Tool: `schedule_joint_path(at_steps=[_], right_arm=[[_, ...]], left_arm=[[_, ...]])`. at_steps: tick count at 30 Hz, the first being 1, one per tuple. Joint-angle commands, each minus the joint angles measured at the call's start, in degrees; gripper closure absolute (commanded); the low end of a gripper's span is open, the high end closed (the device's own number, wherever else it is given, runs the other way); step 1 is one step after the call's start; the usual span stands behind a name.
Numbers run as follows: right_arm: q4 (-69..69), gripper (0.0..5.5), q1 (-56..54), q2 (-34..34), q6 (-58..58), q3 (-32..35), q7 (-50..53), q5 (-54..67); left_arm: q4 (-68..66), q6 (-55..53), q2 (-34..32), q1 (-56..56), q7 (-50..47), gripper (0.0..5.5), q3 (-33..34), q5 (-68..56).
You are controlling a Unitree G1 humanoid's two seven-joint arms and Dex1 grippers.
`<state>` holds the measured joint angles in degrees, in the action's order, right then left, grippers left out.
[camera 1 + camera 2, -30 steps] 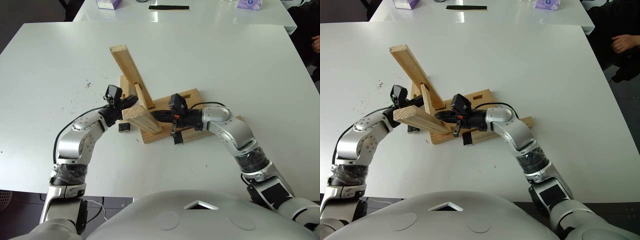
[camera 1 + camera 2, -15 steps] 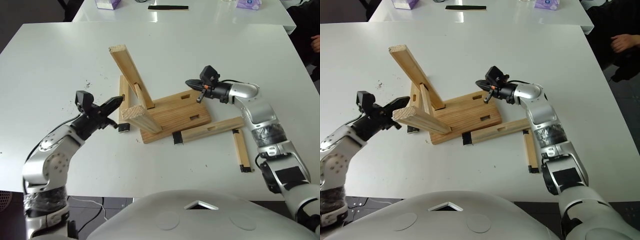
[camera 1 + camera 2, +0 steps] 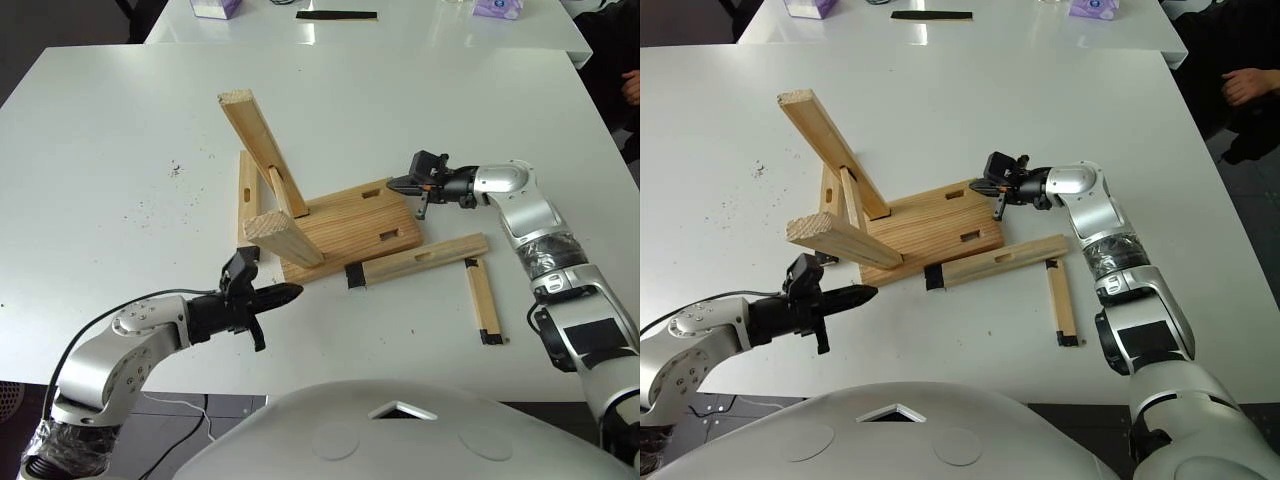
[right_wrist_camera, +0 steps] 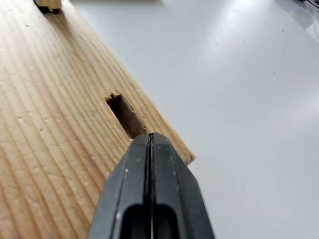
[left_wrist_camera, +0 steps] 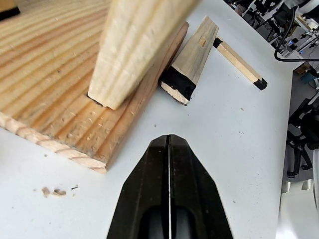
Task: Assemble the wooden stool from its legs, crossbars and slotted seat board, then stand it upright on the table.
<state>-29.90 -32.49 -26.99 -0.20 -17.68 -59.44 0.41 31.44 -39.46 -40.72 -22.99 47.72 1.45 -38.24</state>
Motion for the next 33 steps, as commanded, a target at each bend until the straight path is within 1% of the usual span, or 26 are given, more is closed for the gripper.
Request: schedule_joint_path(at_steps=[1, 6, 10, 14, 18, 21, 25, 28, 30, 32, 33], right_arm=[[-2.51, 5.47, -1.70, 2.59, -0.86, 0.51, -0.36, 0.46], [-7.22, 5.47, -4.18, 4.77, -2.06, -1.05, -0.83, -2.02], [-9.45, 5.47, -5.50, 4.74, -2.57, -1.84, -2.57, -3.29], [-6.41, 5.47, -3.34, 2.46, -2.13, -2.41, -7.37, -2.95], [-3.09, 5.47, -0.49, 1.01, -1.31, -2.94, -9.64, -2.86], [0.73, 5.47, 1.96, 1.05, 0.49, -3.54, -10.24, -2.32], [2.83, 5.47, 3.49, 1.05, 1.30, -4.34, -9.11, -2.91], [4.35, 5.47, 1.07, 1.61, 2.74, -1.82, -8.02, -0.76], [3.76, 5.47, -2.71, 2.67, 4.29, 1.24, -6.16, 1.43], [-1.95, 5.47, -8.27, 3.94, 3.66, 3.61, -1.94, 0.92], [-5.88, 5.47, -10.23, 4.29, 1.87, 3.43, 0.28, -0.73]], left_arm=[[-3.63, 1.21, 0.85, 2.94, -1.77, 5.50, -4.59, 5.05], [-10.39, 1.88, 4.02, 8.02, -4.65, 5.50, -8.41, 9.86], [-12.26, 1.33, 5.61, 11.36, -6.24, 5.50, -10.05, 11.60], [-12.52, 0.70, 7.68, 13.06, -9.11, 5.50, -8.57, 11.32], [-13.72, -0.38, 9.66, 15.98, -12.09, 5.50, -6.37, 10.98], [-15.89, -0.79, 11.38, 19.11, -13.71, 5.50, -5.24, 10.79], [-19.20, -0.25, 12.63, 22.51, -14.17, 5.50, -5.57, 11.93], [-20.03, -0.16, 13.11, 23.32, -14.39, 5.50, -5.54, 12.30], [-20.61, -0.01, 13.32, 23.63, -14.82, 5.50, -5.36, 12.59], [-20.17, -0.27, 13.94, 23.58, -15.53, 5.50, -5.18, 12.44], [-19.28, -0.52, 14.41, 23.18, -15.74, 5.50, -5.10, 12.11]])
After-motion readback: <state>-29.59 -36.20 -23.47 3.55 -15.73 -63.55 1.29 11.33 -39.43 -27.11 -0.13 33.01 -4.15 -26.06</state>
